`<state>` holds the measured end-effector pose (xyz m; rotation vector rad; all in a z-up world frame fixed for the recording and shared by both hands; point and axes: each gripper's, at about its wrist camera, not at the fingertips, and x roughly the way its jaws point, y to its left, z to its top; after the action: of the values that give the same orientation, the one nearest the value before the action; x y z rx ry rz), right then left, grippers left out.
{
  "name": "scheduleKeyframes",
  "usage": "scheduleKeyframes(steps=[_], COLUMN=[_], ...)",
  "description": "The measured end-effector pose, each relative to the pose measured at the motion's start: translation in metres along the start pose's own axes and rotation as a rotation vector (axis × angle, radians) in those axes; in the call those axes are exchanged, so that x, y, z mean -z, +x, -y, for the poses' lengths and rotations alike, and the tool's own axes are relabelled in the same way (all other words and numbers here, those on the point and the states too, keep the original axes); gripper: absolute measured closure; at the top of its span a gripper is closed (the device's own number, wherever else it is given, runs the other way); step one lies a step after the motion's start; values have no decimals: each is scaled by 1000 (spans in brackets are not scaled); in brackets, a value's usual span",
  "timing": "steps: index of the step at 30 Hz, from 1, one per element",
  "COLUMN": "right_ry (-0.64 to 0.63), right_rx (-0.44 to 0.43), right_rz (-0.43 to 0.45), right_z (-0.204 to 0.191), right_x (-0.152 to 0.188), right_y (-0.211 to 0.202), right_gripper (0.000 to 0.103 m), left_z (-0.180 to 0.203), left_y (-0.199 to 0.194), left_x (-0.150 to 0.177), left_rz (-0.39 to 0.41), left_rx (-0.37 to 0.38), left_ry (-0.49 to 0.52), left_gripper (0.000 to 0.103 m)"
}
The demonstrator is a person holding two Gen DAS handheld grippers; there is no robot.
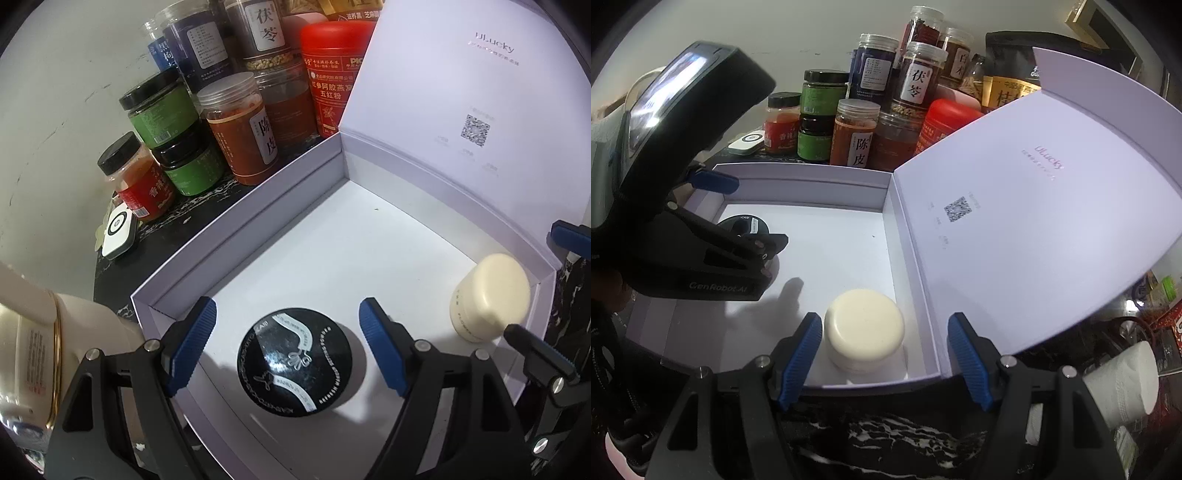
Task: Organize objects
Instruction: 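Open the left tool to release the black compact inside the box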
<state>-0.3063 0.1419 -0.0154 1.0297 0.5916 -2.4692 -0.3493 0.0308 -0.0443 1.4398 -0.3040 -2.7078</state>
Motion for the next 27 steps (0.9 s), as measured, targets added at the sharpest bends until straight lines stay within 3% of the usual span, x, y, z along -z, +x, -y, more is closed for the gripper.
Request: scheduleKeyframes(steps=[27], right_ry=[54], right_rx=[71], right_rz=[93], right_z=[15], right_x=[9], right_y=[-74], right_gripper=[23], left_z=[0], left_y=[-87], left_x=[18], left_rz=[143], left_rx=[17], left_ry=[-65], left_gripper=[18])
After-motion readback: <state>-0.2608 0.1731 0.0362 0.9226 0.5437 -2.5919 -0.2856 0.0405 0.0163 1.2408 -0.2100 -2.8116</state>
